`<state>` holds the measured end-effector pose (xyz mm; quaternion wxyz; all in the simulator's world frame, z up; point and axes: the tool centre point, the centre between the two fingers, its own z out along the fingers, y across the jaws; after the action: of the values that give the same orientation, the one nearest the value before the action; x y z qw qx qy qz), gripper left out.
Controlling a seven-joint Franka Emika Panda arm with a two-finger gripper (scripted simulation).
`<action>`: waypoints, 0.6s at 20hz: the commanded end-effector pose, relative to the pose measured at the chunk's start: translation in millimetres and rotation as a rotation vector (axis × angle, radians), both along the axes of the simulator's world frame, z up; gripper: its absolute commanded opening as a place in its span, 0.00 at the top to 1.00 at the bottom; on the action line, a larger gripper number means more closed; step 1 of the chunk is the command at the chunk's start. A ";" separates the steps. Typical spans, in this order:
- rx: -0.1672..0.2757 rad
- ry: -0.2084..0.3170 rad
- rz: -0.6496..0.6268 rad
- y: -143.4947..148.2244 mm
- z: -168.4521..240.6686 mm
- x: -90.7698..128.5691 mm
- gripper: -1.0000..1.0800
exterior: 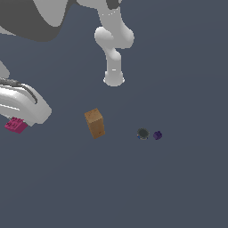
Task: Pick up a designated object from a clutter of objects.
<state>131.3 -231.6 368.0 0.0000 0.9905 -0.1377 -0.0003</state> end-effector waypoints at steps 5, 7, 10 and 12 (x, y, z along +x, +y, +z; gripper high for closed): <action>0.000 -0.001 0.000 -8.3 7.7 6.8 1.00; 0.000 -0.001 0.000 -9.6 8.8 8.0 1.00; 0.000 -0.001 0.000 -10.7 9.9 9.1 1.00; 0.000 -0.001 0.000 -10.9 10.1 9.5 1.00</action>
<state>140.2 -242.3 377.4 0.0000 0.9904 -0.1379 -0.0003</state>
